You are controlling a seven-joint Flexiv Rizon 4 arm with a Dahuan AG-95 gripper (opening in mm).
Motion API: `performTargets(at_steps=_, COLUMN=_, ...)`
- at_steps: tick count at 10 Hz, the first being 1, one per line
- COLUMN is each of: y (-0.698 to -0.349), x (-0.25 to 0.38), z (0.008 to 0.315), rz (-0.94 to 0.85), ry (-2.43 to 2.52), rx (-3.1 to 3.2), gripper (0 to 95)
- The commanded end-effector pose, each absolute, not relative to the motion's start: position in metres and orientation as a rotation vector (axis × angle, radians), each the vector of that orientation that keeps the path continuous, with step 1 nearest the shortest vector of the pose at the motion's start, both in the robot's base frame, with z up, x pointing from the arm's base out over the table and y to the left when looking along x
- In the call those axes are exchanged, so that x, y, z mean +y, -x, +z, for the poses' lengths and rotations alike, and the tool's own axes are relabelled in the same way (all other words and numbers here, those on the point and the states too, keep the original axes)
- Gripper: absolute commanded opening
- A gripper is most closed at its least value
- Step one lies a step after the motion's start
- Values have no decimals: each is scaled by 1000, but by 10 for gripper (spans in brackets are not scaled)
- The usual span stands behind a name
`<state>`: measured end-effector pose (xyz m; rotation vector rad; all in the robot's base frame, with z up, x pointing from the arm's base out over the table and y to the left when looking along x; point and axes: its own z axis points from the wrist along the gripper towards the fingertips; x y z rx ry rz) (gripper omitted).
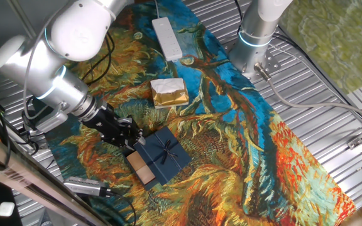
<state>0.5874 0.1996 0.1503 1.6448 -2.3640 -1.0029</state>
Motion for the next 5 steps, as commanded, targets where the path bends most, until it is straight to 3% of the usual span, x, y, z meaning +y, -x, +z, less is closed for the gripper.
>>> performTargets(at_steps=1, y=-587, x=200, z=151, rz=-1037, ry=-1618, rx=-2366, gripper=0)
performTargets(at_steps=5, y=-587, x=200, z=151, rz=-1085, ry=-1572, rx=-2361, gripper=0)
